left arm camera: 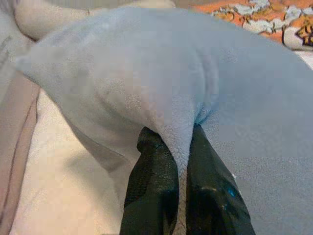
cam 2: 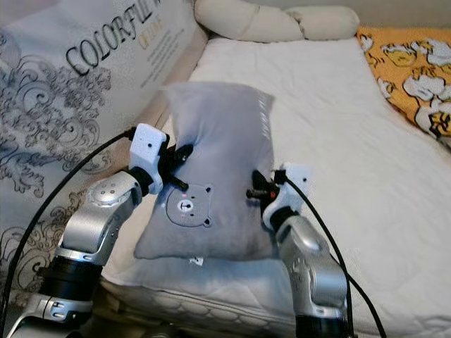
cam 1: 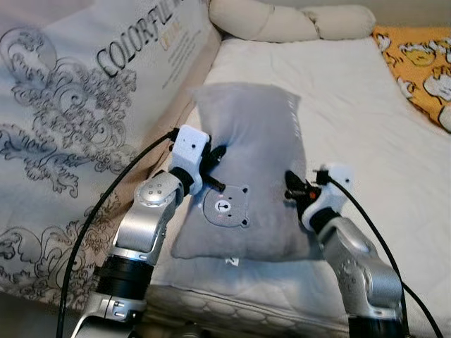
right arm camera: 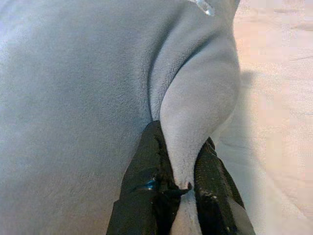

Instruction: Clean up the room

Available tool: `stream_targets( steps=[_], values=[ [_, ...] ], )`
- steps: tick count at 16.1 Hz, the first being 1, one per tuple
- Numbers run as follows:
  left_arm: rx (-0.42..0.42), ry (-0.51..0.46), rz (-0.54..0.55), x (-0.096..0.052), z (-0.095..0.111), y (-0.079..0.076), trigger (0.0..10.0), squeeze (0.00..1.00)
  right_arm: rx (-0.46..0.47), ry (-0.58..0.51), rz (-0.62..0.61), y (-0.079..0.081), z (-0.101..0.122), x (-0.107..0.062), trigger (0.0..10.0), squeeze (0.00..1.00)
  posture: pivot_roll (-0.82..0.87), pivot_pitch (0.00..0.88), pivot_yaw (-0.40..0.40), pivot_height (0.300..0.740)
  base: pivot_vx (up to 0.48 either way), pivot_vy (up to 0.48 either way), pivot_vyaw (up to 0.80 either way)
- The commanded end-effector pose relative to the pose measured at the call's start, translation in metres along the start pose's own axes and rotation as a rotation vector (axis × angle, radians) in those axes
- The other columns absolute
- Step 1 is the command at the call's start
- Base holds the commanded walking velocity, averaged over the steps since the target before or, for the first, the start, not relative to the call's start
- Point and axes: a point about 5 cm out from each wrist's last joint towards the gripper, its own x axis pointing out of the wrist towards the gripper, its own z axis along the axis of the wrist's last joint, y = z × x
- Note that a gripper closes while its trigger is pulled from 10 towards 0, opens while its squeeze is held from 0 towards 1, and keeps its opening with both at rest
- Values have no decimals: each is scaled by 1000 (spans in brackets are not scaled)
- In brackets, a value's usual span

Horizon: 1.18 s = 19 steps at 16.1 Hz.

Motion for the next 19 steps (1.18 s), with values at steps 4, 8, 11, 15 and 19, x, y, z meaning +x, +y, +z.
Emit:
stream_targets(
  steps=[4, 8, 11, 15, 19],
  values=[
    [-22, 2, 68, -10, -5, 0, 10000, 0, -29, -69, -32, 0, 16, -6, 10000, 0, 19, 0, 85, 740, 0, 0, 0],
    [-11, 17, 96, -12, -6, 2, 10000, 0, -45, -38, -37, 0, 12, -3, 10000, 0, 37, 0, 70, 740, 0, 233, 0],
    [5, 26, 99, -12, -7, 3, 10000, 0, -38, -35, -33, 0, 12, -2, 10000, 0, 40, 0, 71, 740, 0, 319, 0],
    [10, 31, 103, -13, -6, 5, 10000, 0, -29, -31, -31, 0, 11, -1, 10000, 0, 48, 0, 68, 740, 0, 320, 0],
    [16, 31, 105, -11, -5, 7, 10000, 0, -26, -22, -28, 1, 11, 3, 10000, 0, 51, 0, 69, 740, 0, 320, 0]
  ],
)
